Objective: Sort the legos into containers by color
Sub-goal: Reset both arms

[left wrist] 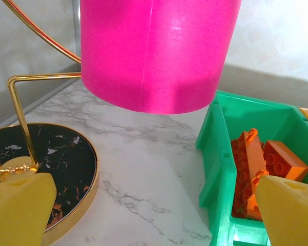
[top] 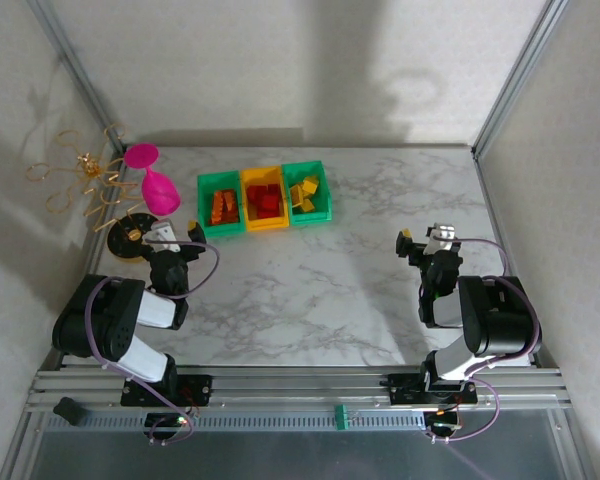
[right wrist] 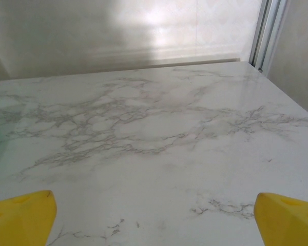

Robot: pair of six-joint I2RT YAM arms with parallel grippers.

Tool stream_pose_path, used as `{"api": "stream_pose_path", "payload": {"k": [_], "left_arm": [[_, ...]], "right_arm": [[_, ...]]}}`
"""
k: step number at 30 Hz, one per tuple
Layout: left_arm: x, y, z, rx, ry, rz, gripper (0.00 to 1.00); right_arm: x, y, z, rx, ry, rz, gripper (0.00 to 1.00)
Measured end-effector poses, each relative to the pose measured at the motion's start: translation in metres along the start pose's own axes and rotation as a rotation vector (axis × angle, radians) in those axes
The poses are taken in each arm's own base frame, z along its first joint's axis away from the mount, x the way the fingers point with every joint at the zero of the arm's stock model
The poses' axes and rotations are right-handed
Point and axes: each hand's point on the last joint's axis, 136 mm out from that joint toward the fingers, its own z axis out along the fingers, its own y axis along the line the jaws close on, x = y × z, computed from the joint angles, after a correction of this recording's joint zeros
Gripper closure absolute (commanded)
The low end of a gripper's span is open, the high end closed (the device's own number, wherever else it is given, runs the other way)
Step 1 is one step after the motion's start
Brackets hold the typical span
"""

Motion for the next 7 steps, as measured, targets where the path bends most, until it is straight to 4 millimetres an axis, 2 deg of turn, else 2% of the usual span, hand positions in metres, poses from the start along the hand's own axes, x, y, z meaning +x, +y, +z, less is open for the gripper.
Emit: {"api": "stream_pose_path", "payload": {"k": [7], "left_arm": [[0.0000,-0.0001,0.0000,0.000,0.000,0.000,0.00]], "right_arm": [[-0.0007,0.0018,0.0004,-0.010,-0.001,0.000,0.01]]}}
